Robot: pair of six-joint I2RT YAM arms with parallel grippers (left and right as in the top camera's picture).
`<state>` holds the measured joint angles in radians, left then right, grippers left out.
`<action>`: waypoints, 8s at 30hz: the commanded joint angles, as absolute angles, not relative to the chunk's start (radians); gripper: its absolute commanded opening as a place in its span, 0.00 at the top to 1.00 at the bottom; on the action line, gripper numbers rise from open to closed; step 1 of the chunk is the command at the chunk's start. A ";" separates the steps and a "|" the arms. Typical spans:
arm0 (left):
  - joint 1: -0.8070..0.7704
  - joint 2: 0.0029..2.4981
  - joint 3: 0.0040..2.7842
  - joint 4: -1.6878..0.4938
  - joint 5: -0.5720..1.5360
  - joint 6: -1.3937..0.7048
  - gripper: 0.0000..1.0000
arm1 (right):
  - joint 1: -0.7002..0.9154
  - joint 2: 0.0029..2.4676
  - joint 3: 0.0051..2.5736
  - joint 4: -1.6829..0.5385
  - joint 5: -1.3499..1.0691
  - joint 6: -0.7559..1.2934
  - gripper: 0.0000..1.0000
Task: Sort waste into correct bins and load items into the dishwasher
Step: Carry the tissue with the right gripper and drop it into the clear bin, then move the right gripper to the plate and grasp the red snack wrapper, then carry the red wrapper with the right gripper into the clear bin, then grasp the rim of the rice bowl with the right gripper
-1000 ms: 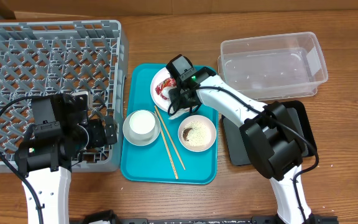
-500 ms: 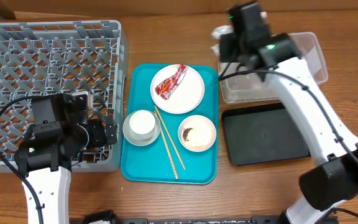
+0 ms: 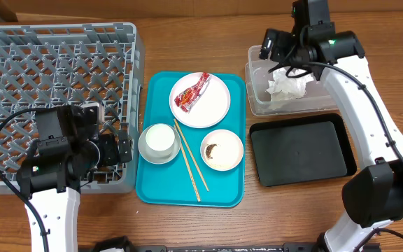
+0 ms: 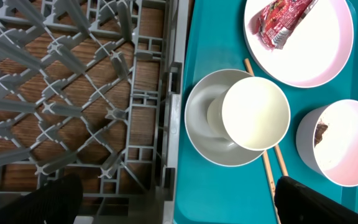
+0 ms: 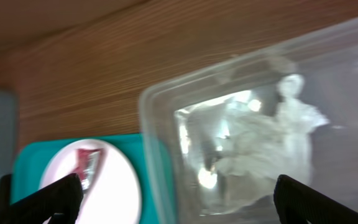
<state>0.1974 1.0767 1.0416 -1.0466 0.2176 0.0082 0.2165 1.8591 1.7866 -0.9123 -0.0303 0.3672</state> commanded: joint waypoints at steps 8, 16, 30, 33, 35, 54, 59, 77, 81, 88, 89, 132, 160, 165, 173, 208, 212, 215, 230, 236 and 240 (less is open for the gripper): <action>0.202 1.078 1.065 -1.042 0.237 0.030 0.00 | 0.462 1.876 1.786 -0.774 -0.038 0.482 0.00; 0.202 1.078 1.065 -1.043 0.237 0.026 0.00 | 0.596 1.958 1.813 -0.731 0.097 0.533 0.05; 0.202 1.078 1.065 -1.043 0.237 0.022 0.00 | 0.612 2.247 1.812 -0.621 0.093 0.690 0.09; 0.202 1.078 1.065 -1.045 0.237 0.022 0.00 | 0.612 2.285 1.812 -0.596 0.036 0.734 0.19; 0.202 1.078 1.065 -1.045 0.237 0.022 0.00 | 0.614 2.292 1.812 -0.585 0.012 0.734 0.31; 0.202 1.078 1.065 -1.044 0.237 0.022 0.00 | 0.653 2.304 1.788 -0.629 0.006 0.738 0.87; 0.202 1.078 1.065 -1.044 0.237 0.022 0.00 | 0.646 2.304 1.788 -0.651 0.006 0.739 0.91; 0.202 1.078 1.065 -1.047 0.237 0.022 0.00 | 0.643 2.324 1.786 -0.589 0.051 0.998 0.58; 0.202 1.078 1.065 -1.048 0.237 0.022 0.00 | 0.644 2.331 1.786 -0.562 0.035 1.000 0.62; 0.202 1.078 1.065 -1.047 0.237 0.022 0.00 | 0.646 2.331 1.786 -0.607 0.024 0.999 0.96; 0.202 1.078 1.065 -1.047 0.237 0.022 0.00 | 0.644 2.331 1.786 -0.615 0.024 0.999 0.96; 0.202 1.080 1.065 -1.020 0.237 0.022 0.00 | 0.088 1.710 1.774 -1.308 0.014 0.398 0.09; 0.202 1.105 1.065 -1.020 0.264 0.019 0.00 | 0.622 1.594 1.343 -0.929 -0.194 0.344 0.17; 0.202 1.105 1.065 -1.020 0.263 0.019 0.00 | 0.715 1.761 1.343 -0.813 -0.191 0.398 0.28; 0.202 1.105 1.065 -1.019 0.263 0.019 0.00 | 0.765 1.900 1.343 -0.738 -0.146 0.488 0.38; 0.202 1.105 1.065 -1.019 0.263 0.019 0.00 | 0.790 1.932 1.363 -0.755 -0.079 0.495 0.51; 0.202 1.105 1.065 -1.019 0.263 0.019 0.00 | 0.792 1.932 1.364 -0.753 -0.079 0.499 0.51; 0.202 1.105 1.065 -1.019 0.263 0.019 0.00 | 0.792 1.932 1.364 -0.751 -0.078 0.500 0.58; 0.202 1.105 1.065 -1.016 0.263 0.019 0.00 | 0.792 1.932 1.363 -0.831 -0.023 0.603 0.96; 0.202 1.105 1.065 -1.016 0.263 0.019 0.00 | 0.792 1.902 1.391 -0.908 -0.027 0.603 0.96; 0.202 1.105 1.065 -1.016 0.263 0.019 0.00 | 0.786 1.800 1.428 -0.931 -0.026 0.595 0.96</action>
